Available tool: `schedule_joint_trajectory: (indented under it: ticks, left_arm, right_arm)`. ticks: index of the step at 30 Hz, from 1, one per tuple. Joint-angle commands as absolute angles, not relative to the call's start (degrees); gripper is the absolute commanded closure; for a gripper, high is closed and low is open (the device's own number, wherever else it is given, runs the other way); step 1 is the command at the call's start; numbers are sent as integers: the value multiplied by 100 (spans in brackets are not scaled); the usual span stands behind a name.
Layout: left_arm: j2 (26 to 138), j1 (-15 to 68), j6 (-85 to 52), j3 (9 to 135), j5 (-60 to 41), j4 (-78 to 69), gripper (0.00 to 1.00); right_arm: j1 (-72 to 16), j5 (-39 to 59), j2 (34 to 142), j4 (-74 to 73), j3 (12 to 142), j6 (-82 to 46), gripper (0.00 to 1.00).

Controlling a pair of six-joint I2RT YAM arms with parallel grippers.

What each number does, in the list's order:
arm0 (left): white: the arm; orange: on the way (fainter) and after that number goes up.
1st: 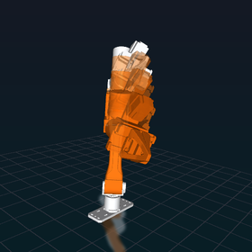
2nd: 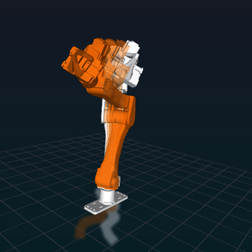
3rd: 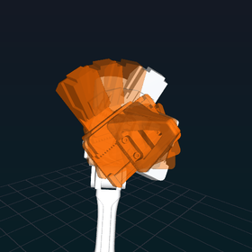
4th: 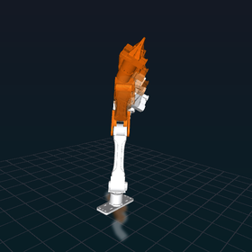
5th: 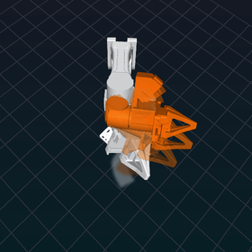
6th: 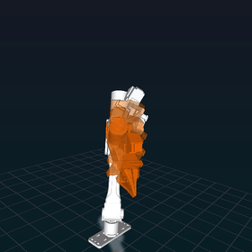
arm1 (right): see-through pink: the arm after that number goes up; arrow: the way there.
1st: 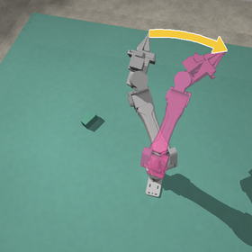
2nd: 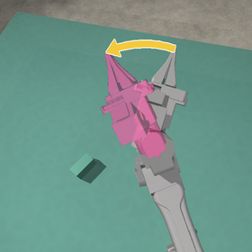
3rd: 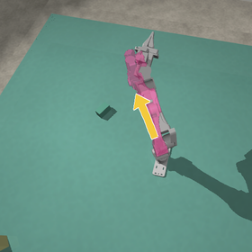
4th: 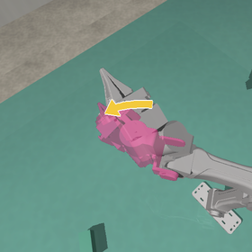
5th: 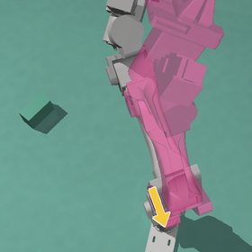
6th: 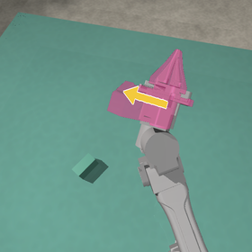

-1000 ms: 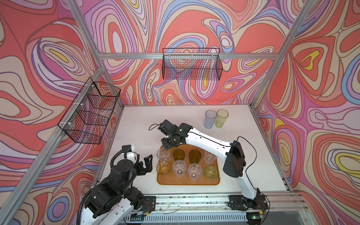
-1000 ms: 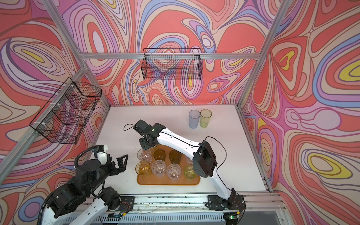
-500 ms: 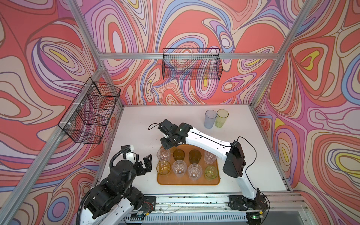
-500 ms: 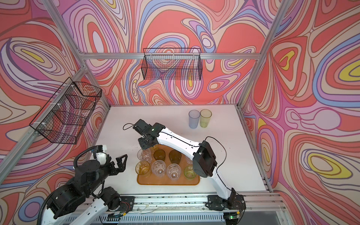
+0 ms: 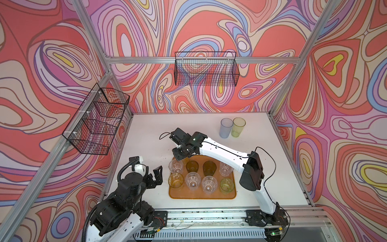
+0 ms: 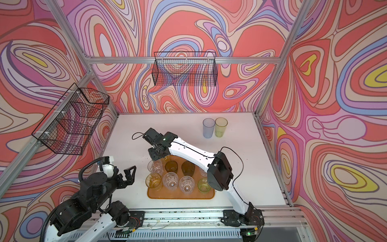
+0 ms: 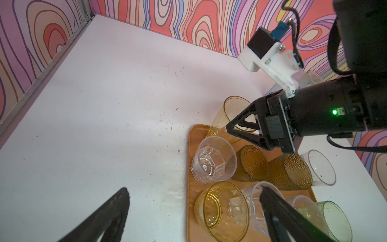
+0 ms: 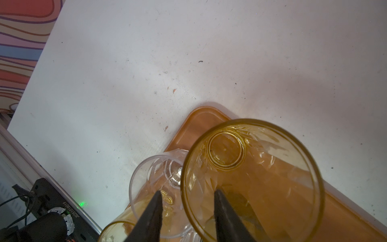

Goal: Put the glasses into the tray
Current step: 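Lower the yellow glass onto the tray corner farthest from the robot, then open the right gripper to release the yellow glass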

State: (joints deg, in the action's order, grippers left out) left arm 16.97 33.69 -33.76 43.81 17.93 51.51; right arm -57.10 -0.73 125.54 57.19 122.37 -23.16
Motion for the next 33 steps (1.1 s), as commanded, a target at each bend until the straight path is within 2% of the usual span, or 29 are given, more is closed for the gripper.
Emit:
schedule_joint_trajectory:
  ticks: [1, 22, 33]
  left_arm:
    - [1590, 3340, -3447, 4337, 1886, 5287, 0]
    - [1537, 3340, -3376, 4308, 1813, 5217, 0]
    - [1872, 3335, -3376, 4395, 1816, 5265, 0]
  right_arm:
    - [-5752, -242, 12403, 5732, 12419, -2313, 54]
    - [-5473, -1030, 11753, 6143, 12690, -2190, 18]
    - [-4820, -1020, 10324, 5531, 11084, -2439, 10]
